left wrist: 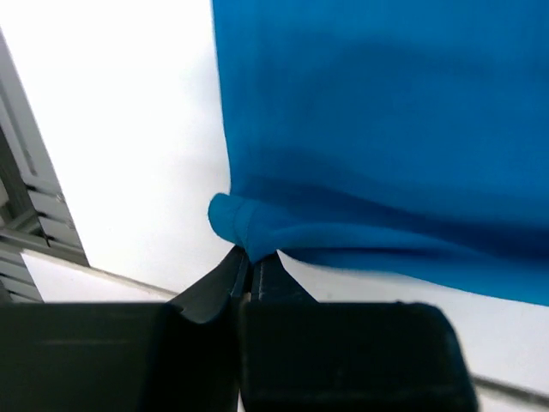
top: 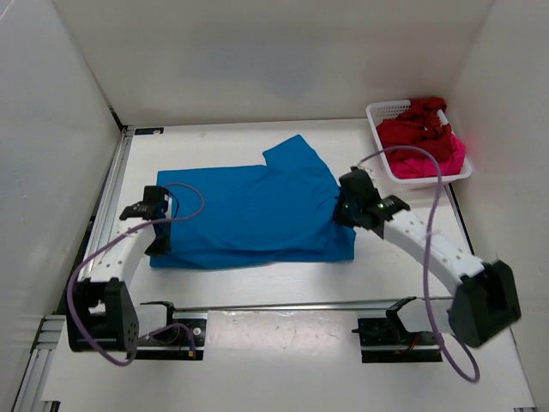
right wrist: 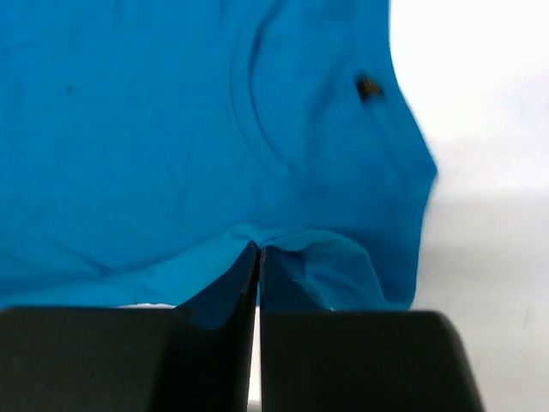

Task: Fold and stack the t-shirts
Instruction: Fold the flattened tshirt in 1/3 of the way

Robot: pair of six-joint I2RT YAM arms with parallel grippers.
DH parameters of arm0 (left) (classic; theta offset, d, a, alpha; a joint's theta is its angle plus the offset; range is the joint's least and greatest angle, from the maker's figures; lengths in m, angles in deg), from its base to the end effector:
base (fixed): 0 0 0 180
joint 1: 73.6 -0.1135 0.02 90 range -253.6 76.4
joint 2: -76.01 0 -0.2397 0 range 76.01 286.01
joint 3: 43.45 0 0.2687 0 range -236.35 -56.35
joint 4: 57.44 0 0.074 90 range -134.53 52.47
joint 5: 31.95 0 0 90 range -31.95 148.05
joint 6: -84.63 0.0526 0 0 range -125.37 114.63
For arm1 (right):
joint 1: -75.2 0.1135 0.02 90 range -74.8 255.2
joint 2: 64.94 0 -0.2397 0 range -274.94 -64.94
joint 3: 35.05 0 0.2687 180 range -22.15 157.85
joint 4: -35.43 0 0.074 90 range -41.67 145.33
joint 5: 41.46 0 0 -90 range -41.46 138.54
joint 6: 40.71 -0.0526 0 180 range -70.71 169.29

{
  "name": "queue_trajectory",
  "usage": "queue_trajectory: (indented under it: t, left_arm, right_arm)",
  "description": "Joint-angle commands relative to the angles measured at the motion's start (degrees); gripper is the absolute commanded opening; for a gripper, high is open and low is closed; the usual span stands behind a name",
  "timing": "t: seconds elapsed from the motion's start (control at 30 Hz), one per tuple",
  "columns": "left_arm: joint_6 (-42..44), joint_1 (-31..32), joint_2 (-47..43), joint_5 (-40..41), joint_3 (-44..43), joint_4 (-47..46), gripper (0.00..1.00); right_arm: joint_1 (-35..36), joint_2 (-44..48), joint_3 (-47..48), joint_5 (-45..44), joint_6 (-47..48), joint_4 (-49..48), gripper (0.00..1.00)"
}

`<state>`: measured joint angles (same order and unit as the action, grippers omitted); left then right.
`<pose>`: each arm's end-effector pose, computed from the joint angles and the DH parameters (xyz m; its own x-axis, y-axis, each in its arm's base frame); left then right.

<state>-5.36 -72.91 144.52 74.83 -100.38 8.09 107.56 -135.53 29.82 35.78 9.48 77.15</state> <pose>0.2233 0.0125 0.1614 -0.9747 0.0119 -0.2230 -0.0527 0.9581 0.2815 0.2533 0.1467 0.2205 -0.7314 0.2758 -0.6237 0.0943 0.9467 0.3081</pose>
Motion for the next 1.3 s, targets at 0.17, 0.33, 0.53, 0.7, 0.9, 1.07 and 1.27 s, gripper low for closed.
queue_trajectory:
  t: [0.17, 0.33, 0.53, 0.7, 0.9, 1.07, 1.27]
  left_arm:
    - [0.0, -1.6, 11.8, 0.7, -12.3, -4.9, 0.10]
    - [0.0, -1.6, 19.5, 2.5, -14.3, -6.0, 0.10]
    - [0.0, -1.6, 22.8, 4.3, -15.4, -7.9, 0.10]
    - [0.0, -1.6, 25.1, 4.3, -16.1, -8.5, 0.10]
    - [0.0, -2.1, 28.3, 4.3, -20.4, -9.0, 0.32]
    - [0.0, -6.5, 30.6, 3.8, -28.0, -8.5, 0.62]
    - [0.0, -14.3, 27.2, -5.9, -29.1, 1.3, 0.87]
  right_arm:
    - [-4.7, -20.3, 15.4, 5.1, 14.4, -3.8, 0.00]
    - [-6.0, -25.5, 20.5, 5.6, 16.3, -3.8, 0.00]
    - [-7.8, -29.4, 23.4, 6.2, 16.3, -3.8, 0.00]
    - [-8.4, -34.1, 27.3, 6.7, 16.9, -0.6, 0.00]
    - [-10.2, -38.6, 32.3, 7.9, 15.8, 1.8, 0.25]
    - [-12.1, -39.9, 41.1, 8.4, 15.8, 6.3, 0.59]
    - [-12.1, -27.0, 29.5, 7.4, 15.8, 9.3, 0.71]
